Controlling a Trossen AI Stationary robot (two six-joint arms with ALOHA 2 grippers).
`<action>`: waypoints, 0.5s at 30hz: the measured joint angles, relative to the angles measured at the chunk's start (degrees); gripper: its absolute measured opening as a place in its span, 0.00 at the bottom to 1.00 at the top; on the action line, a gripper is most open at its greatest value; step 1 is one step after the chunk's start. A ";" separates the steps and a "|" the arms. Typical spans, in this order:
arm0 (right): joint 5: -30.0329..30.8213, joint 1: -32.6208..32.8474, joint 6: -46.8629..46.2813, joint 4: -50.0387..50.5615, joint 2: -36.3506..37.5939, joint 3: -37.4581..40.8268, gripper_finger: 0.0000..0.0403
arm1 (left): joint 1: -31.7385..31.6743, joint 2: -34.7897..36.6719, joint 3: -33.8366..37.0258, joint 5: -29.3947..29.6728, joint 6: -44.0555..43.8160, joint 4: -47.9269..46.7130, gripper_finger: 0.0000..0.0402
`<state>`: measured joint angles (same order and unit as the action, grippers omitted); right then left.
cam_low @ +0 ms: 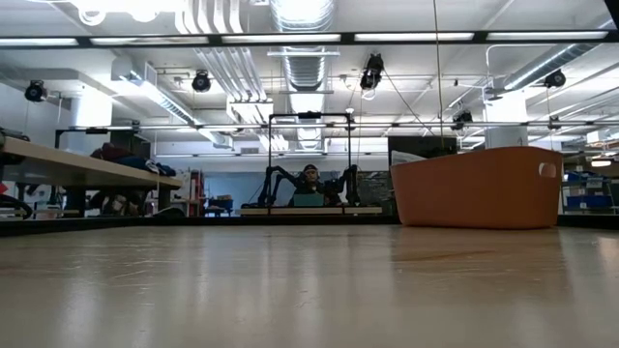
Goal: Roll bandage
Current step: Roll the blue bandage
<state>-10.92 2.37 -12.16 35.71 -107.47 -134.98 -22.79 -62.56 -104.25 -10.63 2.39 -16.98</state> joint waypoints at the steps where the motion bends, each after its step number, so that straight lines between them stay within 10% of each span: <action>1: -0.02 0.58 -0.33 -1.08 0.12 0.00 0.00 | 0.00 -0.38 0.00 0.08 0.69 -0.25 0.00; 15: 1.00 6.29 3.54 0.79 2.72 -0.04 0.00 | 0.00 0.00 0.00 -6.61 -18.92 1.93 0.00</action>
<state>-9.92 8.66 -8.63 36.49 -104.75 -135.02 -22.79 -62.56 -104.25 -17.23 -16.53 -15.05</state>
